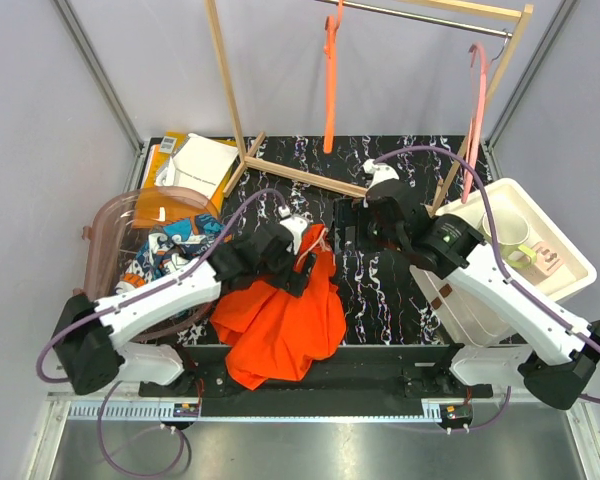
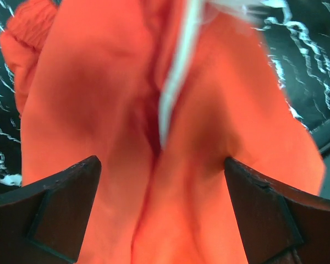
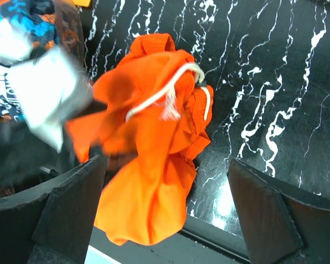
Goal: Remove the shorts from the hanger
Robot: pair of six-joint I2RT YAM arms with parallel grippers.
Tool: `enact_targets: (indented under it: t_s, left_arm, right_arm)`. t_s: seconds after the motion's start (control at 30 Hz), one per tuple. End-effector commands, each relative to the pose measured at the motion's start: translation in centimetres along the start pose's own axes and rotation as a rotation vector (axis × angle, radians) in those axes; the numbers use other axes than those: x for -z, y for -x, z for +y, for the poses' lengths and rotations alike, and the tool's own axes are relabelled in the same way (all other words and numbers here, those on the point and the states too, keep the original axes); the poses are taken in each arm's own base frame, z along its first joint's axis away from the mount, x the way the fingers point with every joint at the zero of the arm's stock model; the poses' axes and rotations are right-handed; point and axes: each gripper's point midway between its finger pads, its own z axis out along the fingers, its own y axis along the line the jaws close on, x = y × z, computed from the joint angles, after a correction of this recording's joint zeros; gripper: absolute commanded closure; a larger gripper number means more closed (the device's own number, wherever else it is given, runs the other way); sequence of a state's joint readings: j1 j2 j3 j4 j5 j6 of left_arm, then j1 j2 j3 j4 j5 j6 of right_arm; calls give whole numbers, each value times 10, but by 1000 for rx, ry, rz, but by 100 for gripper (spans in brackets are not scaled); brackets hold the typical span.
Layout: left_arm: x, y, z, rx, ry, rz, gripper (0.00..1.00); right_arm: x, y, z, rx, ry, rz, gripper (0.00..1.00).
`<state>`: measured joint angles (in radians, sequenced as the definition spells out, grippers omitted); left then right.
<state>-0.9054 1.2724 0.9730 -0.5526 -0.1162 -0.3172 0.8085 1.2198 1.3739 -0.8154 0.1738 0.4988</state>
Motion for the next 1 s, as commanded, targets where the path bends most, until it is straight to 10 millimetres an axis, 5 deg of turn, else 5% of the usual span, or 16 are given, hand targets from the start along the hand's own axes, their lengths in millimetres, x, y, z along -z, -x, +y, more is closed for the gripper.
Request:
enact_targets:
  t_s: [0.0,0.1,0.2,0.37,0.43,0.5,0.57,0.77,0.97]
  left_arm:
    - [-21,4,-13,38,-173,34,1]
    - [-44,-9,-21,49,-214,95,1]
    - [-69,-29,-23,74,-218,171,11]
    - [-83,-37,-20,104,-206,171,59]
    - [-76,-24,-20,96,-201,129,80]
    - [-67,-10,-17,100,-188,88,90]
    - [-50,8,-11,105,-172,27,100]
    - [30,77,12,158,-160,-227,100]
    - [142,134,54,183,-57,-510,100]
  right_arm:
    - [0,-3,-3,-14,-4,-6,0]
    - [1,-5,-6,-13,-7,-20,0]
    - [-1,-9,-10,-14,-15,-18,0]
    - [4,-13,-15,-16,-23,-23,0]
    - [9,-13,-18,-24,-26,-36,0]
    - [12,-12,-21,-27,-35,-49,0]
    - [19,-7,-22,-36,-34,-73,0]
    - [31,0,-25,-40,-38,-113,0]
    - [32,0,-26,-47,-36,-116,0]
